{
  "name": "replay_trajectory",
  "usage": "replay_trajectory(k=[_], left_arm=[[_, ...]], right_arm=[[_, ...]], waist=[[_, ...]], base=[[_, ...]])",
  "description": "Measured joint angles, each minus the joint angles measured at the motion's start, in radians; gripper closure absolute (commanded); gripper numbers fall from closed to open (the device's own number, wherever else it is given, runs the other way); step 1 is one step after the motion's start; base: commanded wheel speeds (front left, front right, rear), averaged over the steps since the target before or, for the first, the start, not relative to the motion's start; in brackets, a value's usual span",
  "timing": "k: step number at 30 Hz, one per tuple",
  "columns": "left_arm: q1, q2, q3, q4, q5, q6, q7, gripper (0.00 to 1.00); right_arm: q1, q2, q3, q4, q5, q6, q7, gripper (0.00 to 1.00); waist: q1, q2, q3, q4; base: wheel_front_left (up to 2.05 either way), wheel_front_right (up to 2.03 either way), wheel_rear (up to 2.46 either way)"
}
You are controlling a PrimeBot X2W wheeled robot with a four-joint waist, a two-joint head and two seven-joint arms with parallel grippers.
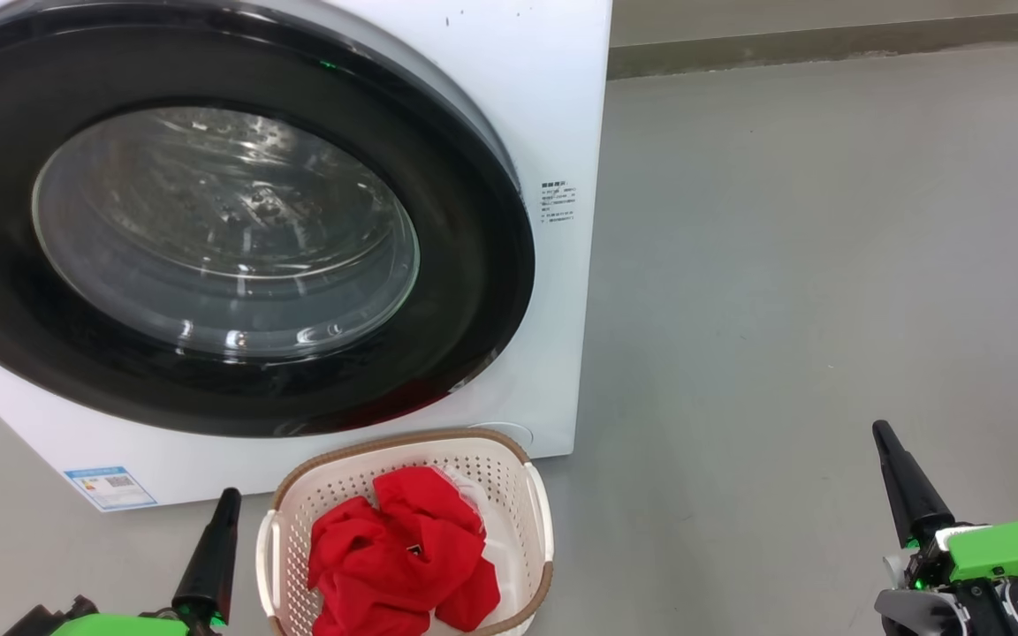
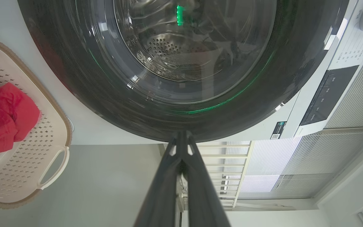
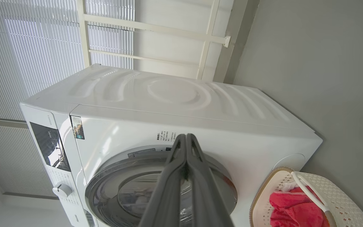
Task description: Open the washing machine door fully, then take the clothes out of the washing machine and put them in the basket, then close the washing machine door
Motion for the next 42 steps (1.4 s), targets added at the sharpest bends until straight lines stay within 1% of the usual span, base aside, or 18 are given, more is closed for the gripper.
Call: replay_trajectory(k=[3, 42], left_arm=[[0.000, 0.001, 0.001, 0.000, -0.013, 0.000, 0.001, 1.00], [0.000, 0.001, 0.002, 0.000, -0.013, 0.000, 0.001, 1.00]], right_arm=[[-0.009, 0.000, -0.001, -0.001, 0.025, 0.000, 0.004, 1.00], [-0.015, 0.002, -0.003, -0.004, 0.025, 0.000, 0.007, 1.00]], waist=[[0.0000, 0.0000, 0.000, 0.000], [0.0000, 0.0000, 0.000, 0.000]], base=[[0.00, 0.00, 0.00], [0.00, 0.00, 0.00]])
